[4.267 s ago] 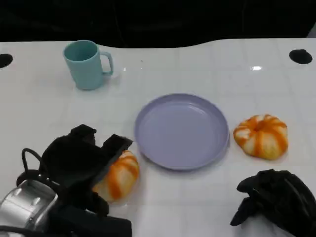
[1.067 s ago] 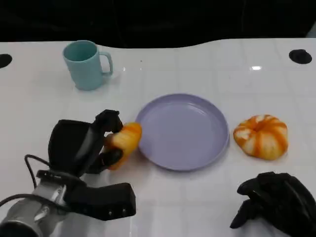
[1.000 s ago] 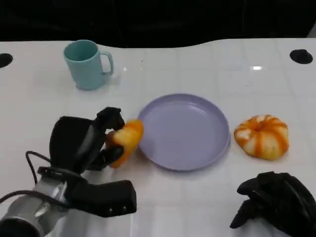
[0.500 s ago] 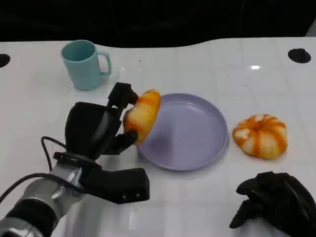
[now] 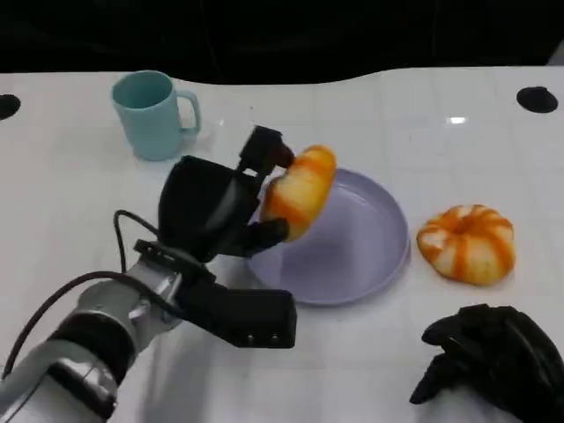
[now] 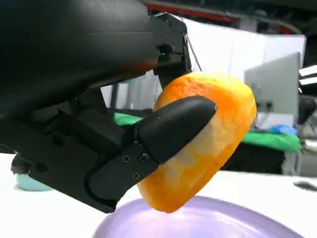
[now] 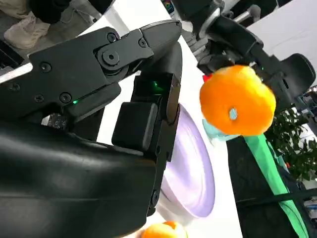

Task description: Grasp the bread from the table and place it into the plate.

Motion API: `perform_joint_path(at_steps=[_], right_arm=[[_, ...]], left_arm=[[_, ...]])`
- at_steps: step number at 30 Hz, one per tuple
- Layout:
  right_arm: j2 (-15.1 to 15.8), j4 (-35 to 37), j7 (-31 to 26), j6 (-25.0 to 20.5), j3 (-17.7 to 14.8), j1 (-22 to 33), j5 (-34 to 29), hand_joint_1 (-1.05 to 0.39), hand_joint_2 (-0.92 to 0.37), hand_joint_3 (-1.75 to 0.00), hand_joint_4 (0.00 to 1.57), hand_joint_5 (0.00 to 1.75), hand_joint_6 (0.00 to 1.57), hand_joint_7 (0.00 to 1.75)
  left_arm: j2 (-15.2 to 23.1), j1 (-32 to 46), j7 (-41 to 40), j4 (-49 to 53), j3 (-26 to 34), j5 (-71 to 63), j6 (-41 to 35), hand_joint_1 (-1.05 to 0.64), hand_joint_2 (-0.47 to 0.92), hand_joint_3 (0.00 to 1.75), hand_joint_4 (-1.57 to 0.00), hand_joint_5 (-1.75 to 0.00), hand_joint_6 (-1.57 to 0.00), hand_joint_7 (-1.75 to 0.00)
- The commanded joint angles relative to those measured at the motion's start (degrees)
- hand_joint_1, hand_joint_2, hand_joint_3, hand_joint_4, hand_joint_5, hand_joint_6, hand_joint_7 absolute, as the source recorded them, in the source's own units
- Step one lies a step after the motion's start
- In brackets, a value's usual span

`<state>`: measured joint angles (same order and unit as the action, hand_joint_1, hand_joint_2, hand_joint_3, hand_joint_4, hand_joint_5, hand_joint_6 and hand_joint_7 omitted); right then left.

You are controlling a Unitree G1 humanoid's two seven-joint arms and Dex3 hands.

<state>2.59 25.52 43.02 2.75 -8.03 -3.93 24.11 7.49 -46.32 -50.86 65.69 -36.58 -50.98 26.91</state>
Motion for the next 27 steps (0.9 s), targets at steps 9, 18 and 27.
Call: perform_joint_path(at_steps=[9,18,27], right_arm=[[0.7,-0.9,-0.3,0.5,0.0,0.3,-0.1,-0.76,-0.76,0.00,1.57,0.35,1.57,0.11],[0.8,-1.5,-0.4,-0.1,0.0,0.7,0.0,-0.76,-0.76,0.00,1.57,0.37,1.57,0.13],[0.8,-1.9,-0.1,-0.4,0.1,1.0,0.2,-0.75,-0.76,0.00,1.57,0.35,1.57,0.12]], left_arm=[[-3.1,-5.7,7.6,5.9,-4.2,-1.6,-4.3,-1.05,0.92,1.33,-1.57,-1.75,-1.36,-1.75],[-2.4,-7.0,19.5,5.7,-4.6,-0.5,-2.6,-1.05,0.92,1.04,-1.05,-1.75,-0.76,-1.75],[-1.9,-7.5,24.9,5.3,-5.7,-1.0,-3.4,-1.05,0.92,0.92,-0.39,-1.75,-0.02,-1.75]])
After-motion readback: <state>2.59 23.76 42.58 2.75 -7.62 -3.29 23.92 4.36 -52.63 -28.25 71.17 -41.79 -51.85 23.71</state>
